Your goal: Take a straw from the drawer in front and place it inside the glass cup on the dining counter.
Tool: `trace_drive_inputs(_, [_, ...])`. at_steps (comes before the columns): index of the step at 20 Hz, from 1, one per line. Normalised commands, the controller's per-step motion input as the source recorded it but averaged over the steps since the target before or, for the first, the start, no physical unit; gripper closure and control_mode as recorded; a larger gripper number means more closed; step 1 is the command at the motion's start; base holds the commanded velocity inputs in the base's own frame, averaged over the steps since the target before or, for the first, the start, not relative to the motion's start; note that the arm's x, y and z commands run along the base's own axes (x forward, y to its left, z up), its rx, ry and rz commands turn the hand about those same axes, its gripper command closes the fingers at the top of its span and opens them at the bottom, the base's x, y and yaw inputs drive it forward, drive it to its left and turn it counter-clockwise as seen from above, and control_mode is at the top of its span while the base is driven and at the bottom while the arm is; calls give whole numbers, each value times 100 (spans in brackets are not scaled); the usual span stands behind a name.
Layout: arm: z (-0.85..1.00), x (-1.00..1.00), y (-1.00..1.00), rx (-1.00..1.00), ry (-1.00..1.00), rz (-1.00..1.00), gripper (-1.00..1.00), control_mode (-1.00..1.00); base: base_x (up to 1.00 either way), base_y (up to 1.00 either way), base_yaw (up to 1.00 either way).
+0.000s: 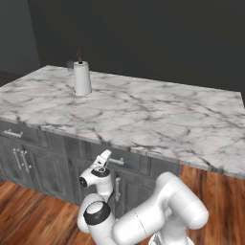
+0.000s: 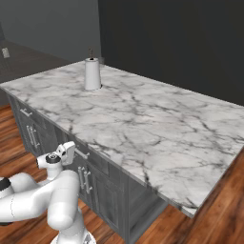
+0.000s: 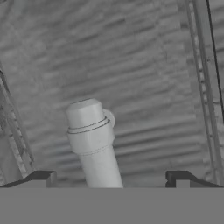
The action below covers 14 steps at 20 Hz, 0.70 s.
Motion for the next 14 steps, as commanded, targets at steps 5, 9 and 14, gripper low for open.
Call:
trace_drive_inputs(5, [-43, 8, -5, -5, -1, 0, -100, -100, 0, 0, 0])
trace_drive_inputs(9, [-48, 5, -1, -5, -1, 0, -100, -100, 0, 0, 0])
trace_drive_inputs(14, [-44, 6, 0, -5, -2, 0, -100, -100, 0, 0, 0])
